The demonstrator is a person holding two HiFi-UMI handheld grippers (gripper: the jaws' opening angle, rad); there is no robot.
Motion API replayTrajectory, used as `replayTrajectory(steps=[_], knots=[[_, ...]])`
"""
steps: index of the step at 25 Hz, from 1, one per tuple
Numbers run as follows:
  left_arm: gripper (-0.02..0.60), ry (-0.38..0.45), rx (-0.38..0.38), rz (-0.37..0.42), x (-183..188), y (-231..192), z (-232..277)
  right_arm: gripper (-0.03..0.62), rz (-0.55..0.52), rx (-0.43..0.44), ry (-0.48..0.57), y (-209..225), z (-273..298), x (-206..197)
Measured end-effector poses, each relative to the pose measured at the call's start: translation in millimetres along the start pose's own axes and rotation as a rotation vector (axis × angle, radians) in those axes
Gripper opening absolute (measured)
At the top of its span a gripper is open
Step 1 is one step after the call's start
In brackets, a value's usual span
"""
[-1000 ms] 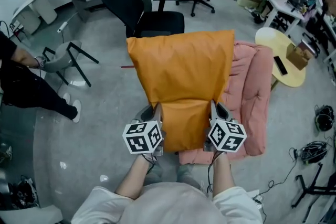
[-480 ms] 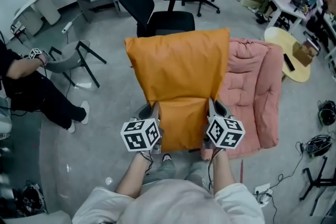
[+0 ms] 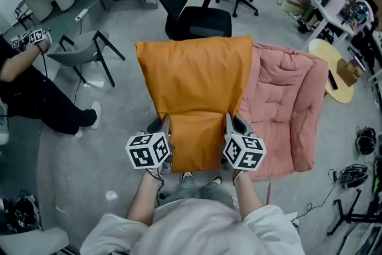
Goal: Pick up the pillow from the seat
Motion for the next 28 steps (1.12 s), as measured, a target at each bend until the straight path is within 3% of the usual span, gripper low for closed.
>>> replayTrajectory(steps=[10, 28], knots=[[0.028, 0.006, 0.093, -0.099, -31.3, -31.5, -34.8, 0.034, -0.070, 0.101, -0.095, -36.2, 9.9, -24.4], [0.029, 0.012, 0.097, -0.095, -40.3, -28.6, -45.9, 0.034, -0.060, 0.101, -0.109, -37.7, 1.1, -36.1]])
Point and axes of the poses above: the fingertips, and each gripper's own axes: z forward along the fingers, y to its right, x out of its top, the point moved 1 cm from there along -z, backward along the fingers, and after that the axes turned 13 degrees about -y, right-handed, at the moved point
